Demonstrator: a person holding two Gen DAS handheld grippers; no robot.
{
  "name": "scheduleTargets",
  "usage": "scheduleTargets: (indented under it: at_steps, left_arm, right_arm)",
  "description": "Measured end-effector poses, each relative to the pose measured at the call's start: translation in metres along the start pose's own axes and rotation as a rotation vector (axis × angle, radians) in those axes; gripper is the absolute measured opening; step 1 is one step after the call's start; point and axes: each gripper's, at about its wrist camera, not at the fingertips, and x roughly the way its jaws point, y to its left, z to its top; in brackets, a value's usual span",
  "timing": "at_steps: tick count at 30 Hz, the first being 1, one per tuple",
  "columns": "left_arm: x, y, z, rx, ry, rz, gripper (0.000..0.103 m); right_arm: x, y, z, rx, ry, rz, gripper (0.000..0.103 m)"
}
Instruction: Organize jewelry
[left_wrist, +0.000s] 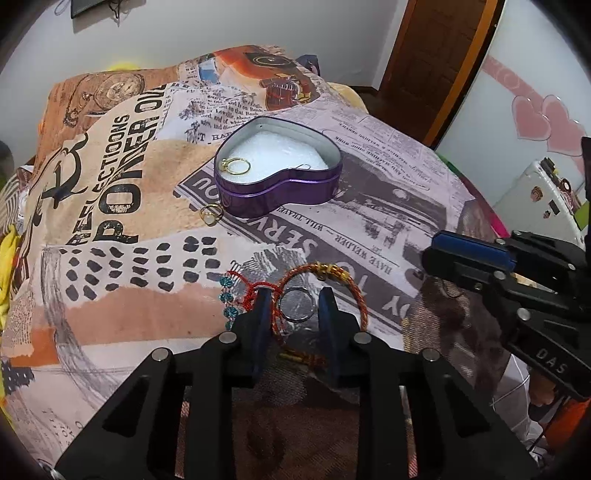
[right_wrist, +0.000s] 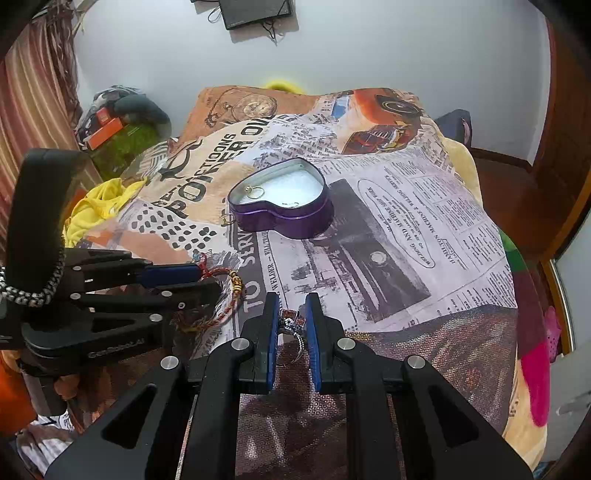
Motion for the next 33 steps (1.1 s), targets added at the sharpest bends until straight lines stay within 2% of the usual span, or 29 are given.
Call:
scheduleTargets:
  at_steps: [8,13,21,23,25,33]
  left_arm:
    - [-0.005,-0.009,-0.002,0.027,-0.007,-0.011,0.025]
    - [0.005,-0.006,-0.004,0.022,0.016,0.011,0.025]
    - [0.009,-0.006,-0.001,0.028,0.006,0.019,0.025]
    - [0.009,-0.005,0.000,0.022,0.002,0.024,0.021]
    - [0.010,-0.003,0.001,0.021,-0.003,0.046,0.006]
    - [-0.002,0.004,0.000,-0.004,-0.032,0.035,0.005]
  right_arm:
    - [0.000,0.000,0.000,-0.003,-0.002,0.003,0.013]
    - [0.001,0.001,0.002,-0.007,-0.003,0.007,0.013]
    - [0.000,0.001,0.002,-0.007,-0.004,0.007,0.013]
    - [0.000,0.001,0.003,-0.007,-0.005,0.008,0.013]
    - [0.000,0.002,0.003,-0.008,-0.007,0.007,0.013]
    - [-0.005,0.004,0.005,-0.014,-0.016,0.000,0.013]
